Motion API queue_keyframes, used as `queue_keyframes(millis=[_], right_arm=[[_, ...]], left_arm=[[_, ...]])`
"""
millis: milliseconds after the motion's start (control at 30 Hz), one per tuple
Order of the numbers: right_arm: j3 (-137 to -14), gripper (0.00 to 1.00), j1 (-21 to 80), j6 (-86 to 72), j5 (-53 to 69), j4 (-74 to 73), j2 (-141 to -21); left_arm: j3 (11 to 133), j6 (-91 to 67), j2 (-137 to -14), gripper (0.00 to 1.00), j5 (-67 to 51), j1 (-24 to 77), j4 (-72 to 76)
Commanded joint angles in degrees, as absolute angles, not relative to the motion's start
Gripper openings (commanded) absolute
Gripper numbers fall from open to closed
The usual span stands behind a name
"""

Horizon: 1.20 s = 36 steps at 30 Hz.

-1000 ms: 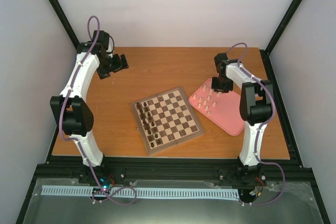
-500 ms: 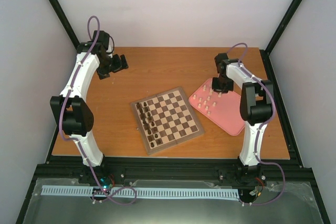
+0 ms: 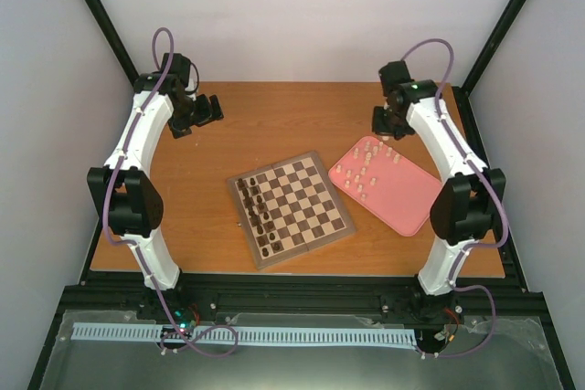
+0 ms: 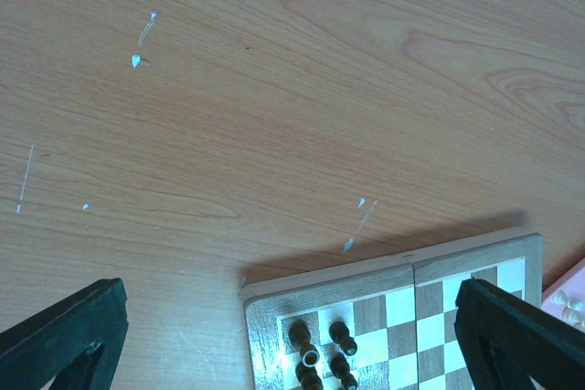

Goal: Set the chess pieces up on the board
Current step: Place the chess piece on the chessboard.

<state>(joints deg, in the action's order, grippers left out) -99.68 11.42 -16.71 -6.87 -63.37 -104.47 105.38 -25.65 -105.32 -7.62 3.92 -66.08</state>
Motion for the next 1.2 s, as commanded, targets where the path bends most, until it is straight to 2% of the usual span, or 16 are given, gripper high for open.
queue_keyframes(millis=[0, 333, 800, 967, 1167], right_arm=[[-104.83, 0.03, 18.89, -15.67, -8.47, -69.08, -104.87], [-108.46, 0.03, 29.61, -16.11, -3.67, -68.51, -110.31], [-108.82, 0.03, 30.23, -11.82, 8.19, -59.2, -118.12], [-108.3, 0.03, 30.23, -12.46, 8.34, -54.42, -119.14], [-105.53, 0.03, 31.85, -12.58, 6.27, -56.31, -118.25]], left_arm=[[107.28, -24.87, -104.55, 1.0, -7.74, 4.14, -66.8], [105.26, -25.05, -102.89, 1.0, -7.62, 4.18, -66.34], [106.08, -25.05, -103.72, 1.0, -6.58, 4.2, -67.53], [105.64, -25.11, -103.88, 1.0, -5.85, 4.16, -67.5], [105.69, -24.92, -104.24, 1.0, -5.9, 4.2, -67.77]])
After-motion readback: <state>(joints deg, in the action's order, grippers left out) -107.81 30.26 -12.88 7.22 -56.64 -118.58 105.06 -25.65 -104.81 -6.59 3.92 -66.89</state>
